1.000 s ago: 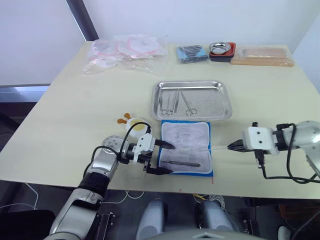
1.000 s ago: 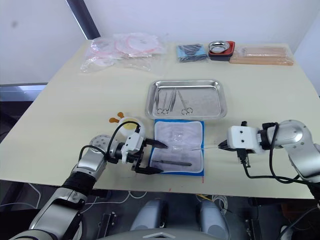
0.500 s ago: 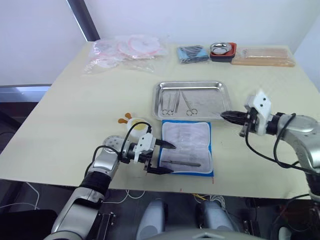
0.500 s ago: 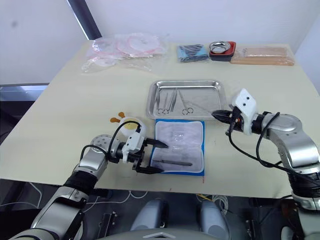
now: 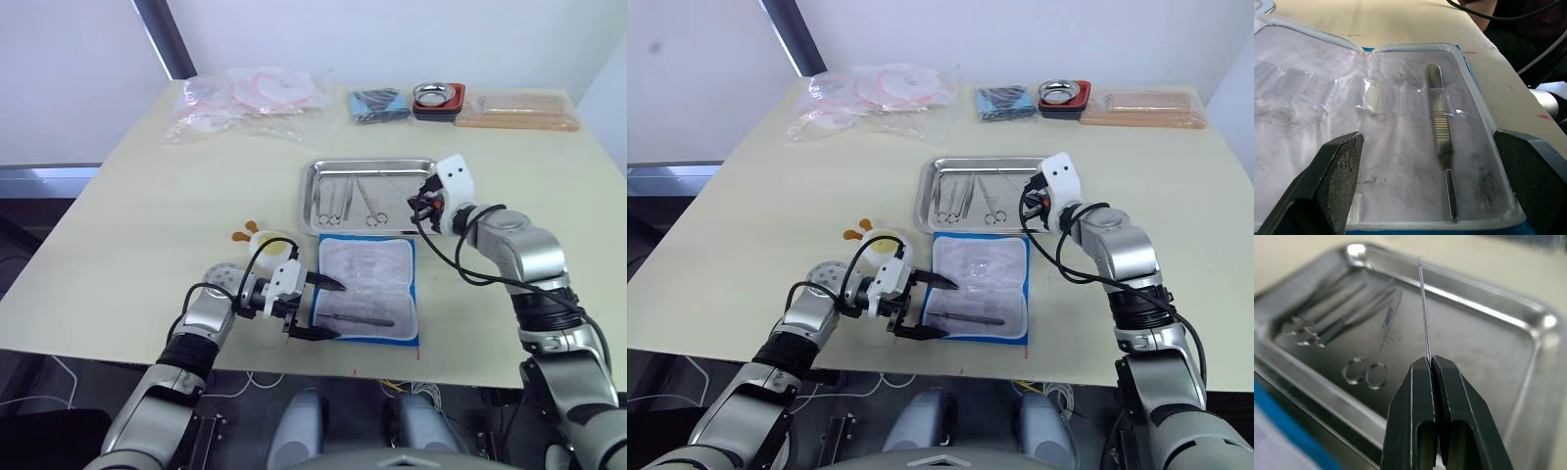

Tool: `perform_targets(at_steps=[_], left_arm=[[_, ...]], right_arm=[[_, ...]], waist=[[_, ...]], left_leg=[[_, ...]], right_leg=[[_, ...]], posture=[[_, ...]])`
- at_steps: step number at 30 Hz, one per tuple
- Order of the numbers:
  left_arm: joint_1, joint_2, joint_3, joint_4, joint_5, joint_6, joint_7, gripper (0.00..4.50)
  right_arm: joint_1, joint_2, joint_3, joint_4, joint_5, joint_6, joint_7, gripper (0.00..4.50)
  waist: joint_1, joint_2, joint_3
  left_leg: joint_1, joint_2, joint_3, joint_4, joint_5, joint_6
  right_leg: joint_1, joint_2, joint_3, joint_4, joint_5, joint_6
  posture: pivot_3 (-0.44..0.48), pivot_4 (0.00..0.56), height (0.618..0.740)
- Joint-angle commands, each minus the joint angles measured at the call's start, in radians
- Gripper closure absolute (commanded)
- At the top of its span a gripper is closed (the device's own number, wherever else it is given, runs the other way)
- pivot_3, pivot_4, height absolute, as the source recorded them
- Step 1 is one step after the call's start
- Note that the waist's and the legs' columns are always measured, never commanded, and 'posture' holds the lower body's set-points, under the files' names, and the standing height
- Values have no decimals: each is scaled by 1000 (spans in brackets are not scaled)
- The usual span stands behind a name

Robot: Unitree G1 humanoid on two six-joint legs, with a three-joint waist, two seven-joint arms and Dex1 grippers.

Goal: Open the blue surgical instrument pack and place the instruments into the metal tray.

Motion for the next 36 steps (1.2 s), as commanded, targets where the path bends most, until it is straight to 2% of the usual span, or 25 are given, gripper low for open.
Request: perform_targets(at_steps=[1, 8, 16, 19, 22, 24, 25, 27, 29, 33, 36], left_arm=[[22, 9, -26, 63, 68, 45, 37, 0], [31, 14, -24, 51, 66, 51, 37, 0], [38, 18, -19, 36, 64, 59, 40, 0], [47, 21, -17, 24, 63, 64, 42, 0], [55, 23, -16, 15, 63, 69, 44, 0], [58, 24, -17, 10, 62, 73, 46, 0], [59, 24, -17, 7, 62, 75, 47, 0], [59, 24, -17, 3, 61, 78, 47, 0], [59, 23, -17, 1, 61, 80, 48, 0], [56, 22, -18, 3, 62, 80, 47, 0], [49, 21, -20, 13, 64, 76, 43, 0]], right_arm=[[-92, 75, -17, 116, -35, 3, -96, 4459], [-162, 197, -52, 290, -48, -12, -189, 4459], [-194, 234, -57, 399, -75, -70, -205, 4459], [-189, 224, -52, 389, -76, -75, -184, 3765], [-178, 212, -53, 349, -73, -72, -163, 2454], [-172, 202, -69, 313, -63, -59, -162, 2201], [-169, 200, -82, 296, -54, -48, -162, 1676], [-151, 182, -101, 240, -34, -72, -135, 1114], [-128, 166, -111, 189, -19, -104, -105, 158], [-27, 107, -123, 21, 36, -159, 12, 68], [115, 15, -113, -150, 95, -208, 169, 68]], waist=[[0, 0, 0], [-8, 1, 0], [-10, 1, 0], [-10, 1, 0], [-11, 1, 0], [-11, 1, 0], [-12, 1, 0], [-12, 1, 0], [-12, 1, 0], [-11, 1, 0], [-10, 1, 1]], left_leg=[[0, 0, 0, 0, 0, 0], [0, 0, 0, 0, 0, 0], [0, 0, 0, 0, 0, 0], [0, 0, -1, 0, 0, 0], [0, 0, 0, -1, 0, 0], [-1, 0, 0, -1, 0, 0], [-1, 0, 0, -1, 0, 0], [-1, 0, 0, -1, 0, 0], [-2, 0, 0, -1, 0, 0], [-2, 0, 0, -1, 0, 0], [-2, 0, 0, -1, 0, 0]], right_leg=[[0, 0, 0, 0, 0, 0], [0, 0, 0, 1, 0, 0], [-1, 0, 0, 1, 0, 0], [-1, 0, 0, 1, 0, 0], [-1, 0, 0, 1, 0, 0], [-2, 0, 0, 1, 0, 0], [-2, 0, 0, 1, 0, 0], [-3, 0, 0, 1, 0, 0], [-3, 0, 0, 1, 0, 0], [-3, 0, 0, 1, 0, 0], [-3, 0, 0, 1, 0, 0]], posture=[[0, 150, 740], [0, 150, 740], [0, 150, 740], [0, 150, 740], [0, 150, 740], [0, 150, 740], [0, 150, 740], [0, 150, 740], [0, 150, 740], [0, 150, 740], [0, 150, 740]])
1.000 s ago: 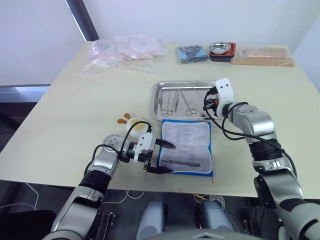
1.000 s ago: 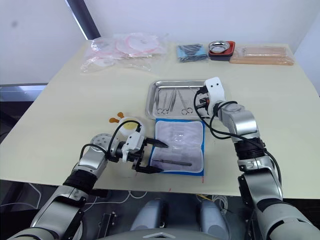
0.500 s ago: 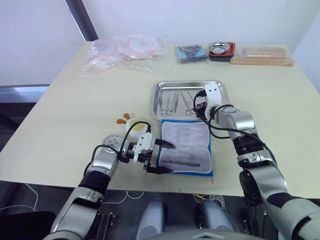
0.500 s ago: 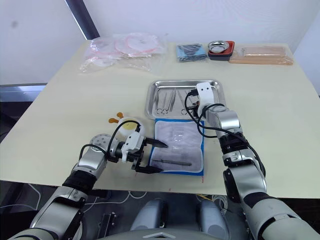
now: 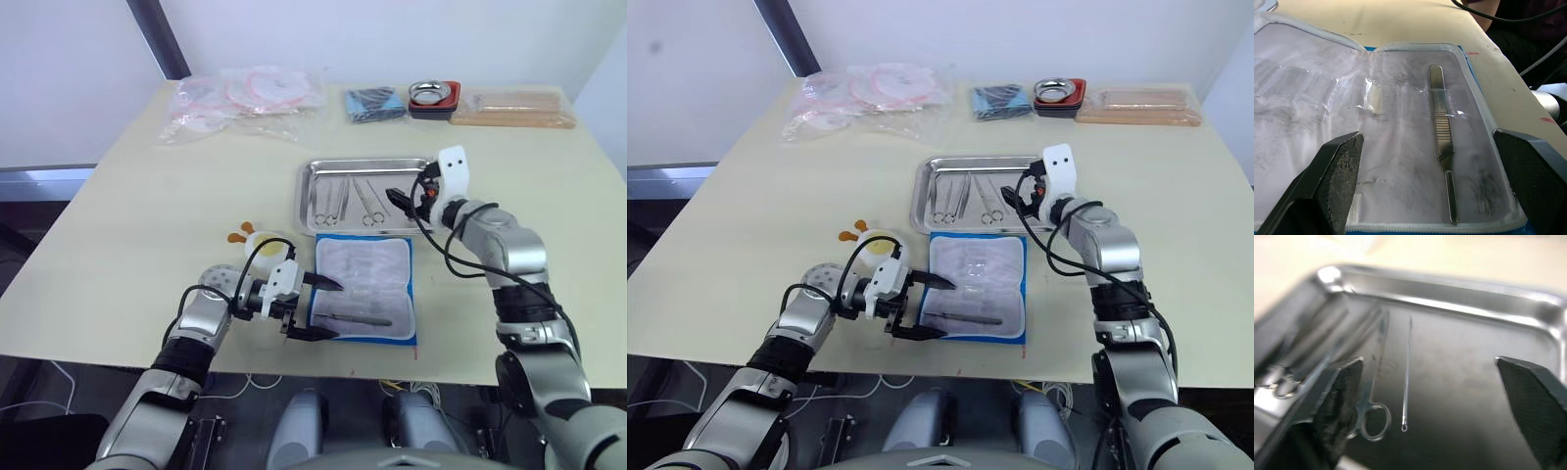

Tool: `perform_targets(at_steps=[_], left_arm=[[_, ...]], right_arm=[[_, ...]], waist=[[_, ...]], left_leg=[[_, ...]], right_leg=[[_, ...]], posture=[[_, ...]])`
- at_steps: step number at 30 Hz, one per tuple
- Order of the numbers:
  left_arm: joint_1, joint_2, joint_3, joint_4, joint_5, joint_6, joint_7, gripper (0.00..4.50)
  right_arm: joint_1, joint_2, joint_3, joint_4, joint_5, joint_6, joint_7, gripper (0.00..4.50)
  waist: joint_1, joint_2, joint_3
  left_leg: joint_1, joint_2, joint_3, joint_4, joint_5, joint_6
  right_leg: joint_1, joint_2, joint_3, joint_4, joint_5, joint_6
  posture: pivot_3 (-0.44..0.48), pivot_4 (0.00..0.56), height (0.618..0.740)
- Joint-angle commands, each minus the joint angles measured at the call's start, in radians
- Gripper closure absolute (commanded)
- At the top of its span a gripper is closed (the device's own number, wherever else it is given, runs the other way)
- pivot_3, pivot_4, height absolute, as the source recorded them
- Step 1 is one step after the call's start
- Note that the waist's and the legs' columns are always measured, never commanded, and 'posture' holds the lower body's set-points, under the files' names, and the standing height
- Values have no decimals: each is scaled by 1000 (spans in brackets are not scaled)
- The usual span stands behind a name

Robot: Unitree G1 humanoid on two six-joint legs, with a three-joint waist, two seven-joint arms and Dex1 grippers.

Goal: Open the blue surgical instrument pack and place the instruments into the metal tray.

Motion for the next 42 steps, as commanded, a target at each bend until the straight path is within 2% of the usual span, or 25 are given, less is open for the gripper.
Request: perform_targets(at_steps=[1, 7, 12, 23, 33, 42], left_arm=[[20, 7, -33, 67, 64, 35, 24, 0], [13, 1, -37, 82, 67, 26, 19, 0], [9, -3, -39, 95, 69, 17, 15, 0], [9, -1, -36, 111, 69, 1, 10, 0], [7, 5, -34, 126, 67, -8, -4, 0], [9, 1, -39, 123, 68, -7, -4, 0]], right_arm=[[115, -87, -6, -201, 73, -81, 166, 68], [341, -237, -41, -385, 157, -203, 383, 68], [502, -368, -123, -460, 263, -303, 591, 68], [647, -606, -327, -454, 505, -219, 859, 68], [698, -660, -433, -437, 552, -242, 933, 68], [654, -624, -313, -441, 464, -319, 919, 68]], waist=[[0, 0, 0], [4, -1, 0], [3, -2, 1], [4, -3, 2], [3, -3, 2], [2, -3, 2]], left_leg=[[0, 0, 0, 0, 0, 0], [0, 0, 1, 0, 0, 0], [0, 0, 0, 0, 0, 0], [1, 0, 1, 0, 0, 0], [3, 0, 1, 0, 0, 0], [3, 0, 1, 0, 0, 0]], right_leg=[[0, 0, 0, 0, -1, 1], [0, 0, 1, 0, -2, 3], [1, 0, 0, -2, -2, 4], [2, 0, 1, -2, -2, 4], [4, 0, 1, -3, -2, 4], [4, 0, 0, -3, -2, 4]], posture=[[0, 150, 740], [0, 150, 740], [0, 150, 740], [0, 150, 740], [0, 150, 740], [0, 150, 740]])
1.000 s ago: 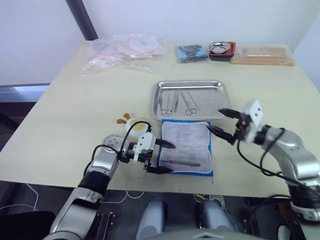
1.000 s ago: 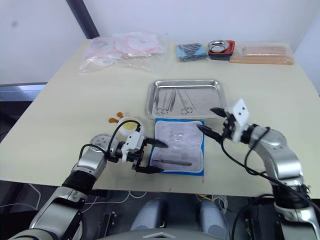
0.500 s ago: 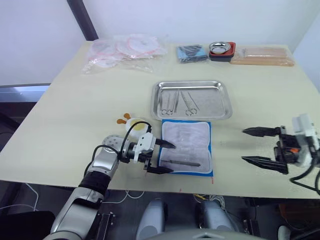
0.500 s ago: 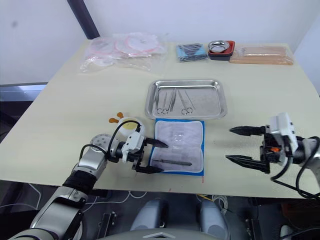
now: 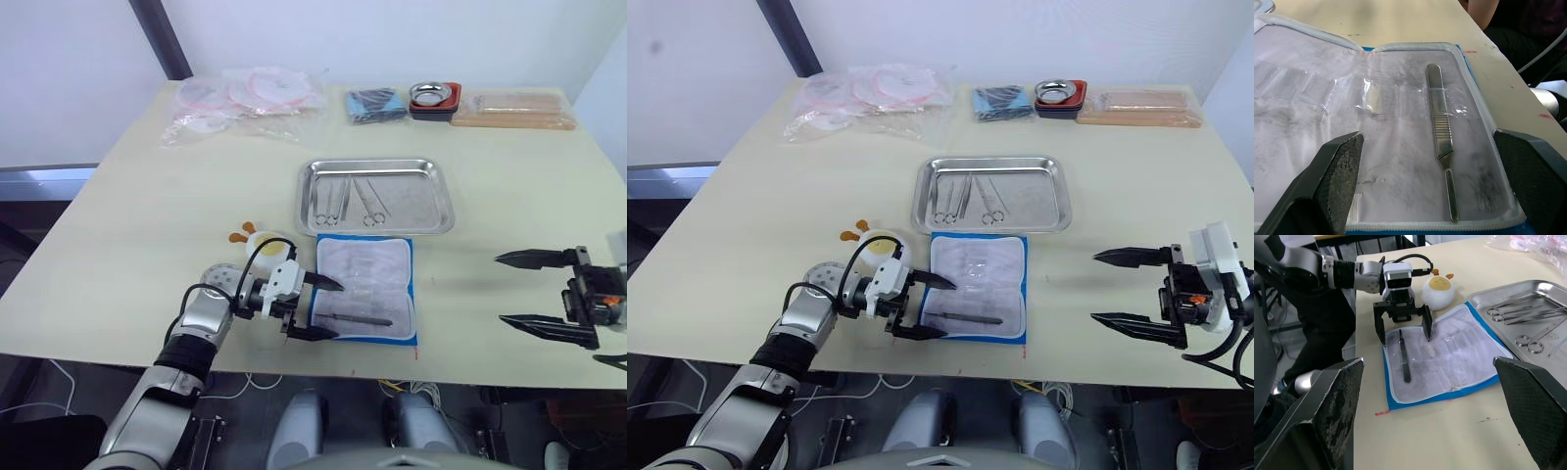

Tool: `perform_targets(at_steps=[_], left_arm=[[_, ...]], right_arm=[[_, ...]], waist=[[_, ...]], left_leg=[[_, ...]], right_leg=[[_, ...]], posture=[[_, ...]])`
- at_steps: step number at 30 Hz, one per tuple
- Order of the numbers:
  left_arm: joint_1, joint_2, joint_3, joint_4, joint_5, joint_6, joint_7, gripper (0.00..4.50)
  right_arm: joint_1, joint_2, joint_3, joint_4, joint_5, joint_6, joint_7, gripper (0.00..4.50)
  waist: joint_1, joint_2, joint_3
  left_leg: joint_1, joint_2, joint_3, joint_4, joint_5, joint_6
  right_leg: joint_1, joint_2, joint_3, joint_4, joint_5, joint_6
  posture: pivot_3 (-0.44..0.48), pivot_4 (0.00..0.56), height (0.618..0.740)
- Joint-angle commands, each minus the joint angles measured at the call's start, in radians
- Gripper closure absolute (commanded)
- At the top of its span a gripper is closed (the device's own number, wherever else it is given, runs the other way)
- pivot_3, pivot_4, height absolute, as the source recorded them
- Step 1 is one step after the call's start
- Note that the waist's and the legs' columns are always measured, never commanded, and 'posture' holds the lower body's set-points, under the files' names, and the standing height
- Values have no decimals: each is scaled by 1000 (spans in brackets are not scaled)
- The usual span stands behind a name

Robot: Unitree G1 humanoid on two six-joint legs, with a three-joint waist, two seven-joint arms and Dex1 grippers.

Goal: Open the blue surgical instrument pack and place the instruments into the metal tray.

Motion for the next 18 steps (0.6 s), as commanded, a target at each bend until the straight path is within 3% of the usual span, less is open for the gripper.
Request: perform_targets(at_steps=[1, 14, 18], left_arm=[[30, 11, -35, 76, 67, 32, 14, 0], [29, 23, -35, 62, 66, 44, 6, 0], [27, 26, -34, 65, 67, 45, 4, 0]], right_arm=[[-48, 30, 70, -18, -46, -53, -28, 68], [-223, 167, 460, 18, -376, -157, -193, 68], [-261, 211, 527, 70, -458, -193, -246, 68]], waist=[[0, 0, 0], [-1, 0, 0], [-1, 0, 0]], left_leg=[[0, 0, 0, 0, 0, 0], [0, 0, 0, 0, 0, 0], [0, 0, 0, 0, 0, 0]], right_leg=[[0, 0, 0, 0, 0, 0], [0, 0, 0, 0, 0, 0], [0, 1, 0, 0, 0, 0]], posture=[[0, 150, 740], [0, 150, 740], [0, 150, 740]])
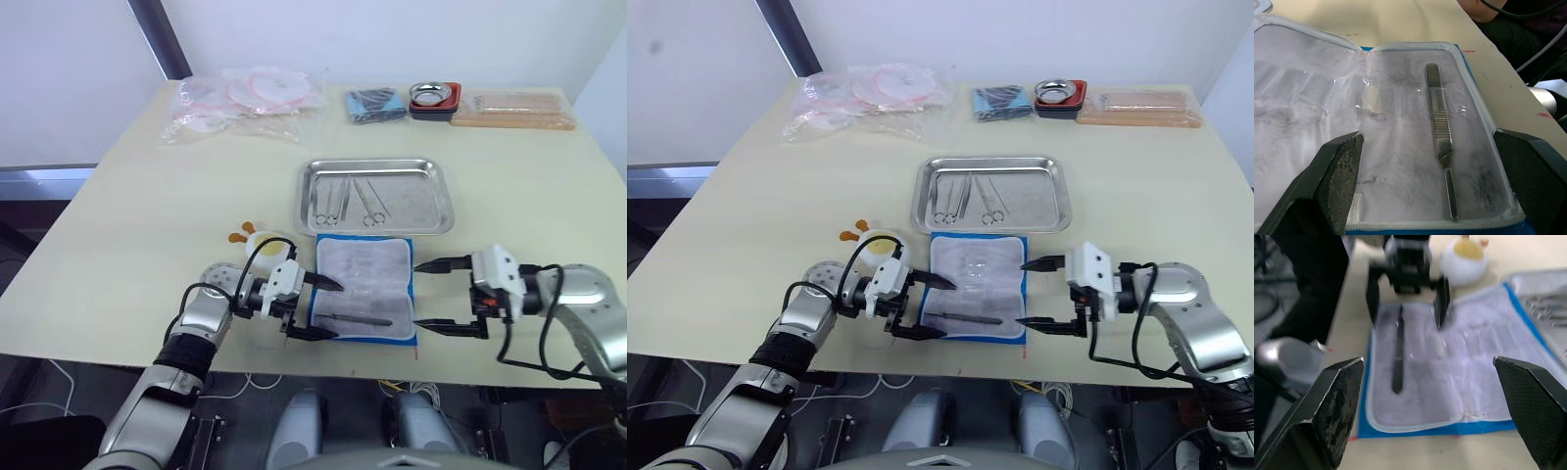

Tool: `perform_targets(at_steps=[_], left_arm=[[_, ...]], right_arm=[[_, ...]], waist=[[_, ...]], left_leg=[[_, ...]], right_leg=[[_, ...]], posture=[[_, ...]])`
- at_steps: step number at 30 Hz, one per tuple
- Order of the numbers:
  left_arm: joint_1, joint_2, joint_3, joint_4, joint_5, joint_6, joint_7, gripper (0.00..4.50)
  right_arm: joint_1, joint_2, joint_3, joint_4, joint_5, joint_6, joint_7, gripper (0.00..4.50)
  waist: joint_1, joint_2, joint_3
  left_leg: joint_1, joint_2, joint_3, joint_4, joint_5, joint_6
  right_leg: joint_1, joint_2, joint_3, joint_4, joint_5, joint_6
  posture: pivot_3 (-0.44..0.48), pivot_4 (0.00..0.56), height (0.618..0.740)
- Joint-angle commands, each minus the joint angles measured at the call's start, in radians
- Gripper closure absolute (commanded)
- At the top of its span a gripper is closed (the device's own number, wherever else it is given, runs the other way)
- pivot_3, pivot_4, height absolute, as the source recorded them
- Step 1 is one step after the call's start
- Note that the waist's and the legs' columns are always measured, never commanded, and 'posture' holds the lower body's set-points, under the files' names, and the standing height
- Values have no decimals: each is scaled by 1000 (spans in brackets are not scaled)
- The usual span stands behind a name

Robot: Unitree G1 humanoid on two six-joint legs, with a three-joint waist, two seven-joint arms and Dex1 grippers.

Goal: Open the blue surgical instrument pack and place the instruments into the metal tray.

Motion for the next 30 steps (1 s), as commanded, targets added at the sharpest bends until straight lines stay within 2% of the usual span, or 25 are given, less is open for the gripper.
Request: perform_targets(at_steps=[1, 5, 12, 24, 28, 29, 30], left_arm=[[30, 21, -34, 65, 66, 44, 12, 0], [28, 21, -35, 61, 65, 47, 12, 0], [37, 26, -34, 51, 63, 51, 12, 0], [38, 25, -33, 47, 63, 56, 17, 0], [39, 24, -32, 47, 63, 57, 18, 0], [39, 24, -32, 46, 63, 58, 19, 0], [39, 24, -32, 46, 63, 58, 19, 0]], right_arm=[[-37, 30, 23, 19, -38, -29, -41, 68], [-50, 85, 92, 58, -94, -32, -83, 68], [-74, 131, 138, 119, -134, -42, -103, 68], [-69, 133, 231, 171, -225, -39, -101, 68], [-59, 129, 236, 181, -223, -40, -89, 1215], [-58, 127, 238, 182, -221, -45, -83, 1844], [-57, 124, 238, 184, -221, -48, -80, 2095]], waist=[[-1, 0, 0], [0, 0, 0], [-2, 0, 0], [-3, -1, -1], [-3, -1, -1], [-3, -1, -1], [-3, -2, -1]], left_leg=[[0, 0, 0, 0, 0, 0], [1, 0, 0, 0, 0, 0], [1, 0, 0, 0, 0, 0], [1, 0, 0, 0, 0, 0], [2, 0, 0, 0, 0, 0], [2, 0, 0, 0, 0, 0], [2, 0, 1, 0, 0, 0]], right_leg=[[0, 0, 0, 0, 0, 0], [0, 1, 0, 1, 0, 0], [0, 0, 0, 1, 0, 0], [0, 1, 1, 2, 0, 0], [0, 1, 1, 2, 0, 0], [0, 1, 1, 2, 0, 0], [0, 1, 1, 2, 0, 0]], posture=[[0, 150, 740], [0, 150, 740], [0, 150, 740], [0, 150, 740], [0, 150, 740], [0, 150, 740], [0, 150, 740]])
